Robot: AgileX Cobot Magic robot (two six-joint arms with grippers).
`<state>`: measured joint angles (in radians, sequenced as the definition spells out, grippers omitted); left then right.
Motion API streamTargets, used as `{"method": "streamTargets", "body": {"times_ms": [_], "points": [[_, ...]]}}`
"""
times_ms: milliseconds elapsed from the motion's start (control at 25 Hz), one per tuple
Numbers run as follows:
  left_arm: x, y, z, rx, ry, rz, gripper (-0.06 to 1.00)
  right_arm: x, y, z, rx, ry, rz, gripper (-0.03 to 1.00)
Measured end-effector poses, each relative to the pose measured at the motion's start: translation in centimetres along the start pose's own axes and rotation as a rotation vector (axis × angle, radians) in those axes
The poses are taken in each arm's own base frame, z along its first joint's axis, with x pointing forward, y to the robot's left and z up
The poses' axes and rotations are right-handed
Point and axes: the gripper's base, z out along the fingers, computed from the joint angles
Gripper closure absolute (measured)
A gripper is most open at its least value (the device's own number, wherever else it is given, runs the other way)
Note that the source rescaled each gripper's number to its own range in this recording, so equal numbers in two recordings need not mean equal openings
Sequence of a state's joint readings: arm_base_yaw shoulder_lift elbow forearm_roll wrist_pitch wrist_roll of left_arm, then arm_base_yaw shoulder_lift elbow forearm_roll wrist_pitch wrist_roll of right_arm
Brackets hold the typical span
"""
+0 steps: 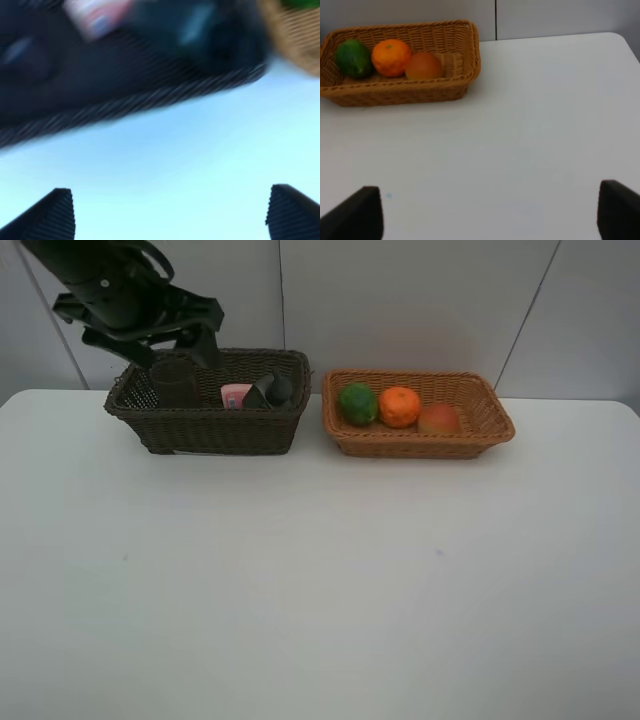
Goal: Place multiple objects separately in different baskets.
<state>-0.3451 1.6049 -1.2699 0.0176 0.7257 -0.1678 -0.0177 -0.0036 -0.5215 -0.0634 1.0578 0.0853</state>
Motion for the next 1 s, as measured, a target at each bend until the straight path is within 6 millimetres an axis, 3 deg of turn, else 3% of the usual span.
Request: {"method": "streamTargets", "body": {"times_ms": [160,280,560,1000], "points": [[3.7,3.8,-4.7,-0.056,-0.046,-0.086,-0.05,0.0,0.0,0.0,0.0,0.0,0.0,0.09],[6.4,5.0,-8.5,-0.079,-0.12,-0.096,-0.05,0.0,0.0,0.0,0.0,0.0,0.0,0.09],[12.4,4.9,-15.5,-0.09,-0.229,-0.039,-0.05,0.0,0.0,0.0,0.0,0.0,0.0,0.09],[19.0,4.3,-22.4,-0.089,-0.402,-0.004,-0.05,0.0,0.0,0.0,0.0,0.0,0.0,0.09]]}}
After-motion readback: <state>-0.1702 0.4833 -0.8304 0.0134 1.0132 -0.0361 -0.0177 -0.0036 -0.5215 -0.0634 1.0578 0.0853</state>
